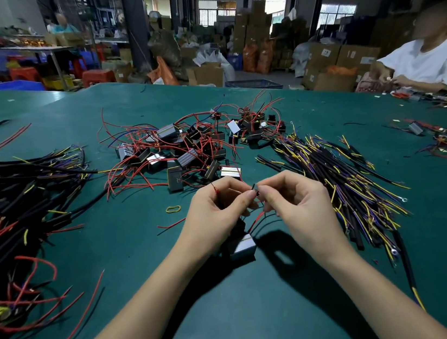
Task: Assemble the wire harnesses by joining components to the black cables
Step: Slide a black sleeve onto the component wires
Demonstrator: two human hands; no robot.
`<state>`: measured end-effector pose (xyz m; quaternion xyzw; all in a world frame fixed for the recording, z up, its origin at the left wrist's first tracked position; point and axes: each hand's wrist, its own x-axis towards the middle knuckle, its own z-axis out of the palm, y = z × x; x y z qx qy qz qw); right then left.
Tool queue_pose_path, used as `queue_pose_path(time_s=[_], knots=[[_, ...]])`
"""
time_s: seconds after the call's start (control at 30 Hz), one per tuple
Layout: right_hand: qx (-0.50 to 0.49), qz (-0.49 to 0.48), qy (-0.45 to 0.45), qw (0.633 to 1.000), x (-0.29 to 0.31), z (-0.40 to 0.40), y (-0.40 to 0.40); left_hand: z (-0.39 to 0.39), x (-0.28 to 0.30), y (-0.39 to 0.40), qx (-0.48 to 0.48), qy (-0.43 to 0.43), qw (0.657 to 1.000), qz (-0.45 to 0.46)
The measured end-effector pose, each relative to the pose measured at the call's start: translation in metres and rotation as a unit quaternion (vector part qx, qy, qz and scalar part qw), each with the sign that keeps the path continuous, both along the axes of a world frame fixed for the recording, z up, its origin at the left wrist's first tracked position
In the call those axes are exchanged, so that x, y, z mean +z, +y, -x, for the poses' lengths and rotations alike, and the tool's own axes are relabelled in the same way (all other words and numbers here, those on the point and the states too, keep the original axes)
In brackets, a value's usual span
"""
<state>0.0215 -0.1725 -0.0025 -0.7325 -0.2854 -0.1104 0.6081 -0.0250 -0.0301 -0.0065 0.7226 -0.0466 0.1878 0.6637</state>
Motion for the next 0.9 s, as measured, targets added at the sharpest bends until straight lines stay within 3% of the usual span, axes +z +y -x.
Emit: queue_pose_path(time_s=[0.43, 0.57, 0.7, 0.8, 0.9], knots=[[-0.049, 0.073, -0.116, 0.989, -0.0045, 0.0019, 0.0019, 0.0001, 0.0009, 0.0051, 0.028, 0.048, 0.996, -0.07], [-0.031, 0.06, -0.119, 0.991, -0.0037, 0.0037, 0.0024, 0.003, 0.0032, 0.0059, 0.009, 0.025, 0.997, -0.078], [-0.037, 0.108, -0.168, 0.979, -0.0025, 0.003, 0.0004, 0.0021, 0.0021, 0.0065, 0.01, 0.006, 0.996, -0.091], [-0.058, 0.156, -0.132, 0.977, -0.0018, 0.0038, 0.0012, 0.0001, -0.0016, 0.0048, 0.051, -0.03, 0.988, -0.144], [-0.073, 0.197, -0.009, 0.978, 0.0006, 0.003, 0.004, -0.0023, -0.0034, 0.0049, 0.068, -0.067, 0.977, -0.191]])
